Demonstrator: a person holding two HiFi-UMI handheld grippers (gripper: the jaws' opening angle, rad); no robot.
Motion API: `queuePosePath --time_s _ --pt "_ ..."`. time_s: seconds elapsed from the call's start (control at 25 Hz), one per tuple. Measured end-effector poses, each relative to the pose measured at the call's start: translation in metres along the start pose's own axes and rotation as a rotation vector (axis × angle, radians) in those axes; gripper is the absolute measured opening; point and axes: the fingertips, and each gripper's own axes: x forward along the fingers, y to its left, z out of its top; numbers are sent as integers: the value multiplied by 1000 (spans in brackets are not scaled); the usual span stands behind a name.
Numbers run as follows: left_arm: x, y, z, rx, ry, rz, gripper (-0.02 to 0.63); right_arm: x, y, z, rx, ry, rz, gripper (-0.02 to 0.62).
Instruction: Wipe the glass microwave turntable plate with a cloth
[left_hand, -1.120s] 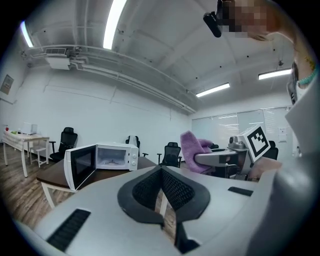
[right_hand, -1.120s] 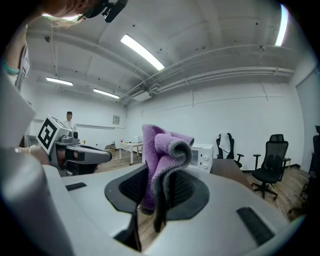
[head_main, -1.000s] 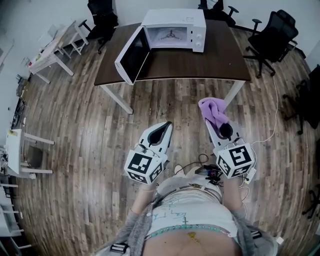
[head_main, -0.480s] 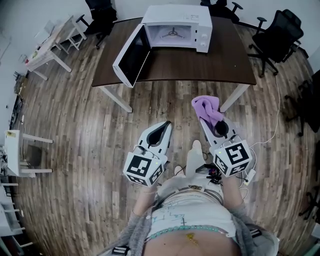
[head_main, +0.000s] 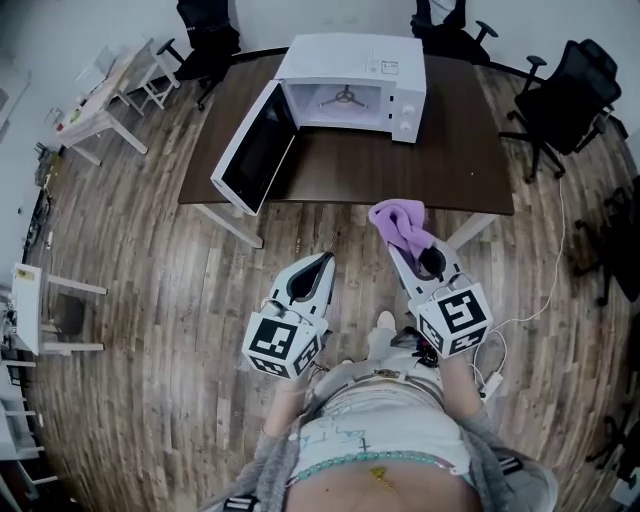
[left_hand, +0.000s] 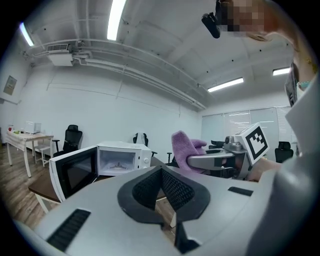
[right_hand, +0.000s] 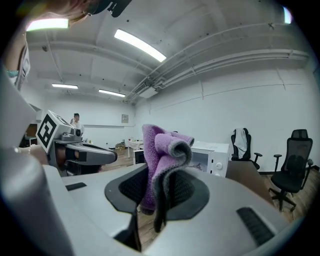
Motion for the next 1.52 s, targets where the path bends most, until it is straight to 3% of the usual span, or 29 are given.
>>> queuePosePath --time_s 0.4,0.76,1.12,1.52 --pt "68 18 11 15 11 124 11 43 -63 7 -52 20 114 100" --pt "90 29 6 52 60 157 11 54 -88 0 -15 19 141 99" --pt "91 47 7 27 44 166 11 74 -89 -3 -31 52 158 98" --pt "122 98 19 29 39 78 11 134 -92 6 -11 66 100 98"
